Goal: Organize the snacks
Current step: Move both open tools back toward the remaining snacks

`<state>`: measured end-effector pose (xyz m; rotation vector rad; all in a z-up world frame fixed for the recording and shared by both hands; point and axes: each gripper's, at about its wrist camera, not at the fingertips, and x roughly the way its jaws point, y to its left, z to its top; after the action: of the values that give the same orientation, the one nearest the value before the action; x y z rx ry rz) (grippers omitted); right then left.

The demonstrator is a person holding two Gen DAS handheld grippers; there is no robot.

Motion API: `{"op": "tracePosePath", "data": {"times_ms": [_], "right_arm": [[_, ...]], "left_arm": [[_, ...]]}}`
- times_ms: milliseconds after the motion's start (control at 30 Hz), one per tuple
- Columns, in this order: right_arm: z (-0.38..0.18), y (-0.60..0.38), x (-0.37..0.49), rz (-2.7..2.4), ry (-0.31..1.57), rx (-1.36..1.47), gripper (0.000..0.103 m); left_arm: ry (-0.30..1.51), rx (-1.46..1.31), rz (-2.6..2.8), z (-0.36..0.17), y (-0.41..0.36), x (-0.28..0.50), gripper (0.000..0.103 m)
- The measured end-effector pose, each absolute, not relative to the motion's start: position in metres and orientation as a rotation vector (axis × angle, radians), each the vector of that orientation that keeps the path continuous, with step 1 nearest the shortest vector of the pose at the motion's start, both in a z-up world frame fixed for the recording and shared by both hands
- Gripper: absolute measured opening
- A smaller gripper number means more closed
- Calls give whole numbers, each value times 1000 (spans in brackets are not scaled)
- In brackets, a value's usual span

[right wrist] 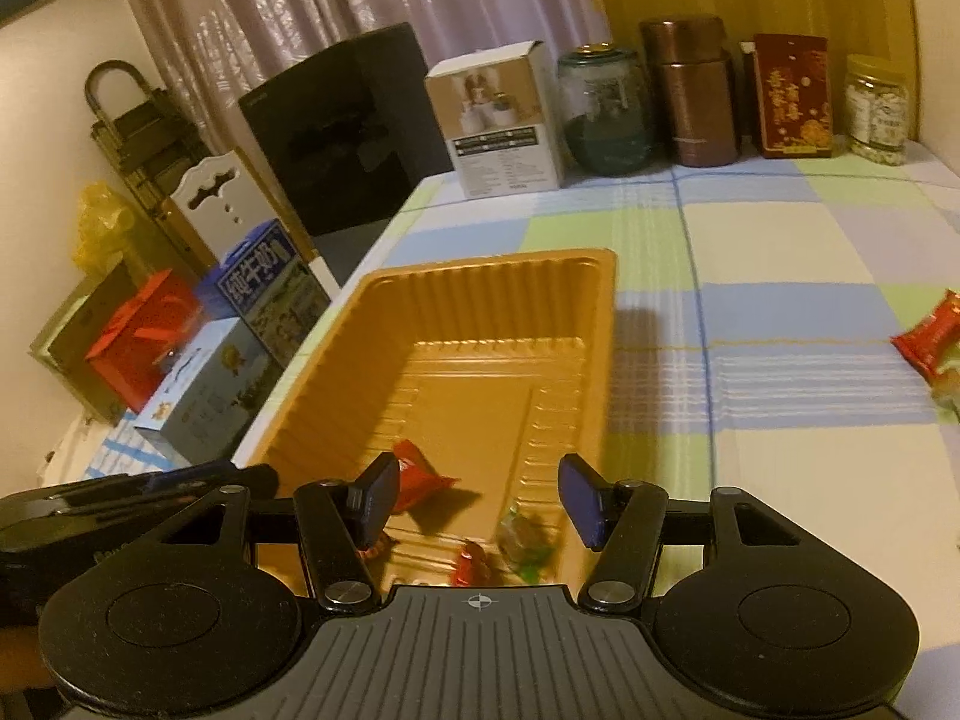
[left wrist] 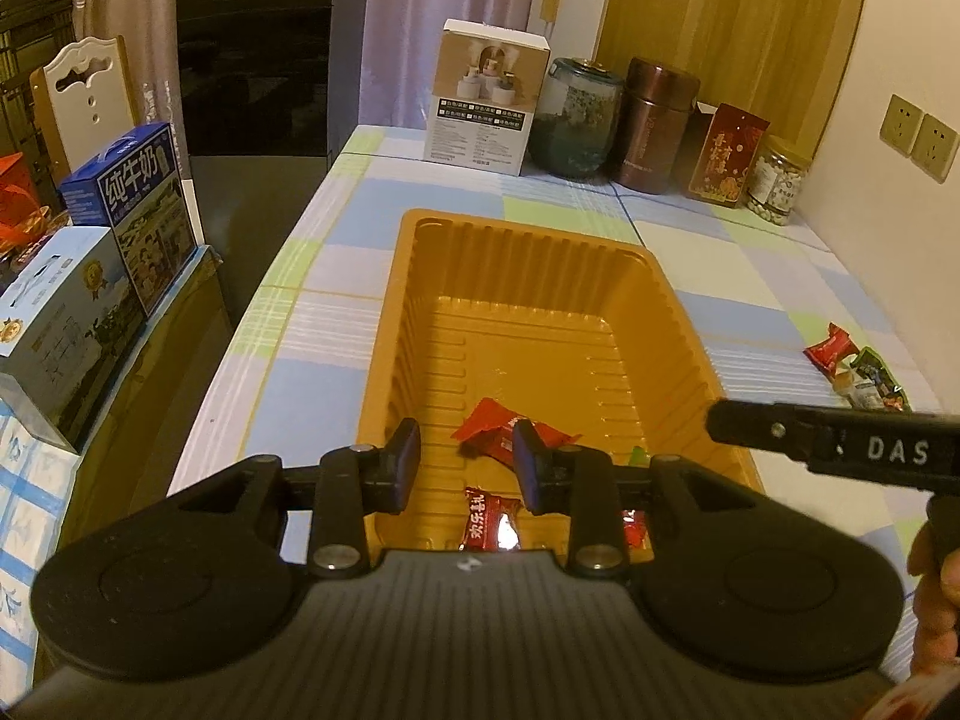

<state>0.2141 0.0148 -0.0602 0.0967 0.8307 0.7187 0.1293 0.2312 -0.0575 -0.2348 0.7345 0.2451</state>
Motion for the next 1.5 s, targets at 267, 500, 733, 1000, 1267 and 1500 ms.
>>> {"op": "tracePosePath", "data": {"times_ms": [267, 500, 733, 1000, 1267, 1500], "right_arm": [[-53, -34, 193, 626, 837, 138, 59], [-41, -87, 172, 541, 812, 173, 59], [-30, -139, 161, 451, 789, 215, 59], [-24, -197, 155, 347, 762, 251, 59], [-27, -250, 158, 227, 771, 259, 59], [-30, -281, 167, 185, 766, 267, 59]], "left_arm": [[717, -248, 218, -44, 210, 119, 38], [705, -253, 162, -32, 172, 111, 49], [699, -240, 95, -23, 126, 110, 59], [711, -192, 13, -21, 74, 120, 61], [731, -167, -58, -27, 31, 137, 61], [747, -139, -118, -38, 1, 156, 62]]}}
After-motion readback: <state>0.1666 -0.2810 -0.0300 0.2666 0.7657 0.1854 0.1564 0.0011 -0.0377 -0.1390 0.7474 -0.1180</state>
